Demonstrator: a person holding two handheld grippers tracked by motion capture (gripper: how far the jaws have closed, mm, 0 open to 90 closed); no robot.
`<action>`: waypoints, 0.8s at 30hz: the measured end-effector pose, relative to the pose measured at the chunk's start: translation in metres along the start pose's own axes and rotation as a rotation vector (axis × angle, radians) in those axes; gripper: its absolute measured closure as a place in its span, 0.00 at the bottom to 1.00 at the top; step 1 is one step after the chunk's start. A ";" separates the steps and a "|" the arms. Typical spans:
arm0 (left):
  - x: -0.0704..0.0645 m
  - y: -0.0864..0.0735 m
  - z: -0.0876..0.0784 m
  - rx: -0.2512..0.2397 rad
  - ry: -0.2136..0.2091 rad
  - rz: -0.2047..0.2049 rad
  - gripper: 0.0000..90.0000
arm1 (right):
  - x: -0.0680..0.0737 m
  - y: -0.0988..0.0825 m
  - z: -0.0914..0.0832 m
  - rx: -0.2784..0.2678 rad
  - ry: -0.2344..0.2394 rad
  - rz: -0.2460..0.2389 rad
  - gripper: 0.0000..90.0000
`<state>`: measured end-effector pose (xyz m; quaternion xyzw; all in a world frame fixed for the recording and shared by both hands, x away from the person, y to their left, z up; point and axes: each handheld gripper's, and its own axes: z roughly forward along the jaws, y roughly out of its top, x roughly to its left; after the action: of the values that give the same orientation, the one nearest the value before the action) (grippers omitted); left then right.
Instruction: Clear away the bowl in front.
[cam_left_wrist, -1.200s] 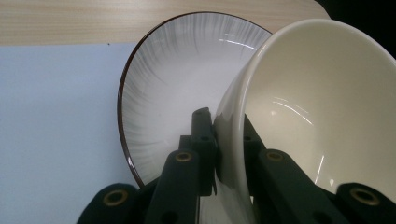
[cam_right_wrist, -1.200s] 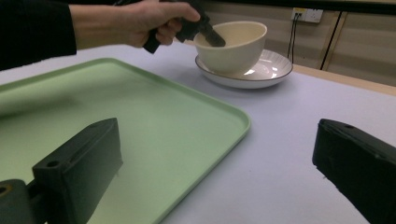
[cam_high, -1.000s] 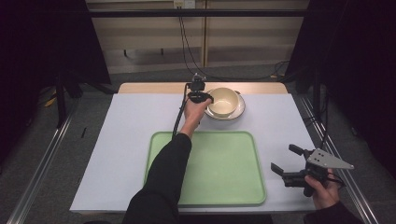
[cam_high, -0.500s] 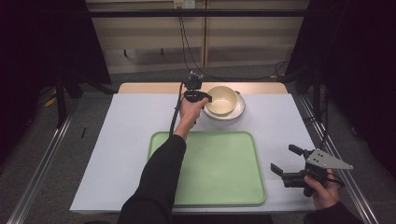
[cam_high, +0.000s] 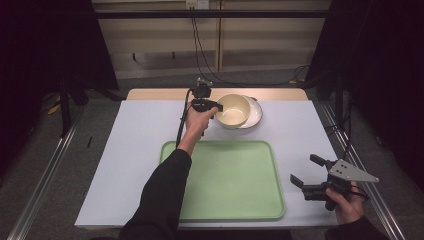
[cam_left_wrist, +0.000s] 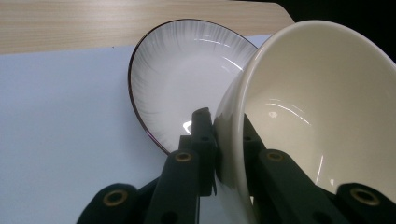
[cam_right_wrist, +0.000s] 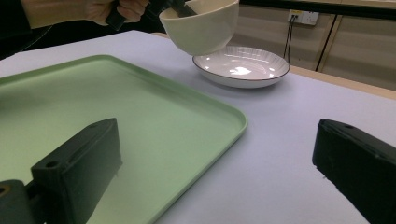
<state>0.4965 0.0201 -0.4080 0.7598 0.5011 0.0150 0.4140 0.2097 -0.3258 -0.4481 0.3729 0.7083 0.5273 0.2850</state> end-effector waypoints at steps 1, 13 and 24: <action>-0.001 0.000 -0.003 0.006 -0.007 0.016 0.92 | 0.001 0.000 0.000 -0.002 0.001 0.005 0.01; -0.018 -0.007 -0.011 0.012 -0.068 0.047 0.92 | 0.000 0.000 -0.001 -0.005 -0.004 0.003 0.01; -0.039 -0.026 -0.011 0.037 -0.119 0.100 0.92 | 0.000 0.000 0.000 -0.014 -0.003 -0.003 0.01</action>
<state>0.4528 0.0007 -0.4015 0.7910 0.4371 -0.0188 0.4276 0.2092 -0.3256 -0.4479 0.3705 0.7048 0.5312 0.2894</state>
